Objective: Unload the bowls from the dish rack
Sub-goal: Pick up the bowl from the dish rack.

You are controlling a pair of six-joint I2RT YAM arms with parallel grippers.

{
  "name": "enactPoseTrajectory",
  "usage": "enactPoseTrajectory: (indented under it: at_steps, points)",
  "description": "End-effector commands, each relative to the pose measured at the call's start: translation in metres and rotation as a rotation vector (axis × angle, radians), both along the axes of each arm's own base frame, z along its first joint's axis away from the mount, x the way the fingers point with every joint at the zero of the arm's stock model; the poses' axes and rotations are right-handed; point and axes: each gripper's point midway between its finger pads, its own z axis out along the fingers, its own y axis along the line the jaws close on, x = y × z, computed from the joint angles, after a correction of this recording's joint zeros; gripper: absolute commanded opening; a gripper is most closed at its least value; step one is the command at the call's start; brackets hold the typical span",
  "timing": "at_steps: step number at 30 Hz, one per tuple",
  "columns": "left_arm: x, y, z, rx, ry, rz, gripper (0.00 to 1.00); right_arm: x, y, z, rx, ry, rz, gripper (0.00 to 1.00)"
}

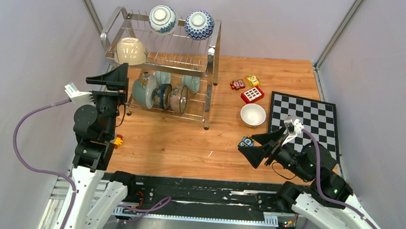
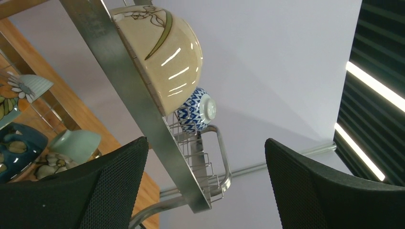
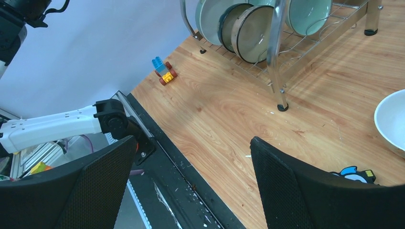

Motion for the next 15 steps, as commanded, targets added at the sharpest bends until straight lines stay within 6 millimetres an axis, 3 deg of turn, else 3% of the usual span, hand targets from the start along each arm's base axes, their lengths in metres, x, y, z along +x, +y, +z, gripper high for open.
enactPoseTrajectory:
  at_steps: [1,15]
  points:
    - [0.004,0.012,0.002,-0.05,-0.053,0.058,0.93,-0.004,0.004,0.003,0.017,-0.018,0.033,0.93]
    - [0.018,0.005,-0.005,-0.081,-0.125,0.025,0.87,-0.001,-0.002,-0.002,-0.008,-0.029,0.0,0.94]
